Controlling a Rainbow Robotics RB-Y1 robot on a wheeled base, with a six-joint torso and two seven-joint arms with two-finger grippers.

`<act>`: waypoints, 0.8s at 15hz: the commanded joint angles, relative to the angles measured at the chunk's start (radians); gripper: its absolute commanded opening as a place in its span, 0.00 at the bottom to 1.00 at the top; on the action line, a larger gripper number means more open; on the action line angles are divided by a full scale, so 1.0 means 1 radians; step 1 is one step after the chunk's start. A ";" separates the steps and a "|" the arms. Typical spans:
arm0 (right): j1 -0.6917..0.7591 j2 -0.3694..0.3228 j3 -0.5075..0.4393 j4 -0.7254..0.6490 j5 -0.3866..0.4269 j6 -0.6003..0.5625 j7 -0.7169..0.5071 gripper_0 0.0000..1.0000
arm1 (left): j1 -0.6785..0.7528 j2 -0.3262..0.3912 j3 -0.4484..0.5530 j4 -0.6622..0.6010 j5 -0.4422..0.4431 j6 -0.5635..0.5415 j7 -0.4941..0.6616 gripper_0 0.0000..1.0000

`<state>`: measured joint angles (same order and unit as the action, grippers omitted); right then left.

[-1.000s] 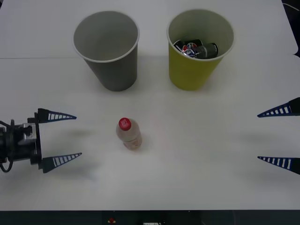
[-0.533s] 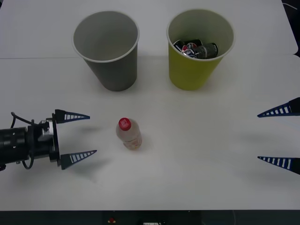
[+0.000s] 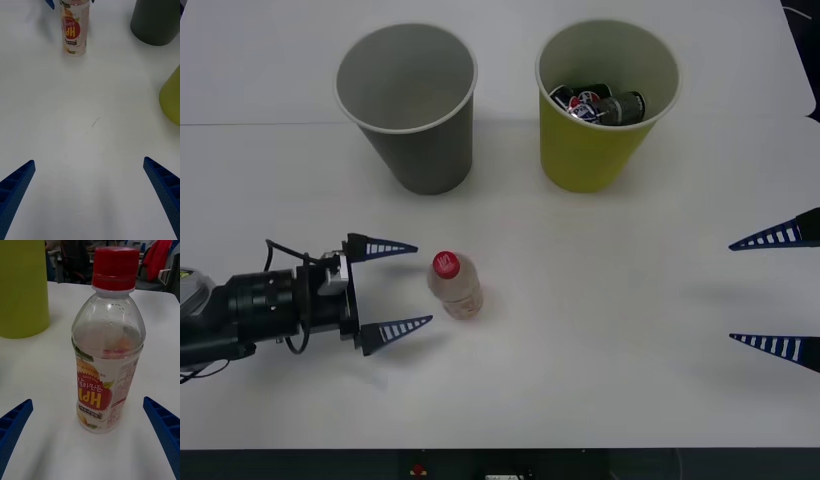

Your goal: Put the can into the green bin and the plastic bottle into the gray bin

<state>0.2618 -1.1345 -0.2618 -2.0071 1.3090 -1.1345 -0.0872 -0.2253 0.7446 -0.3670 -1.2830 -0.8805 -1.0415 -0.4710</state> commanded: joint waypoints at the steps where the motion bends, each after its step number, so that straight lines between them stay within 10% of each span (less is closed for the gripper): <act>1: 0.000 0.000 0.000 0.000 0.000 0.000 0.000 1.00 | -0.019 -0.039 -0.035 0.007 -0.003 0.040 -0.003 1.00; 10: 0.000 0.000 0.000 0.000 0.000 0.000 0.000 1.00 | -0.040 -0.123 -0.043 0.010 -0.071 0.089 0.002 1.00; 11: 0.000 0.000 0.000 0.000 0.000 0.000 0.000 1.00 | -0.040 -0.123 -0.046 0.010 -0.071 0.089 0.002 0.69; 12: 0.000 0.000 0.000 0.000 0.000 0.000 0.000 1.00 | -0.042 -0.125 -0.049 0.010 -0.071 0.089 0.002 0.17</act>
<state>0.2618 -1.1345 -0.2618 -2.0071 1.3090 -1.1345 -0.0873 -0.2659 0.6207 -0.4135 -1.2730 -0.9507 -0.9525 -0.4696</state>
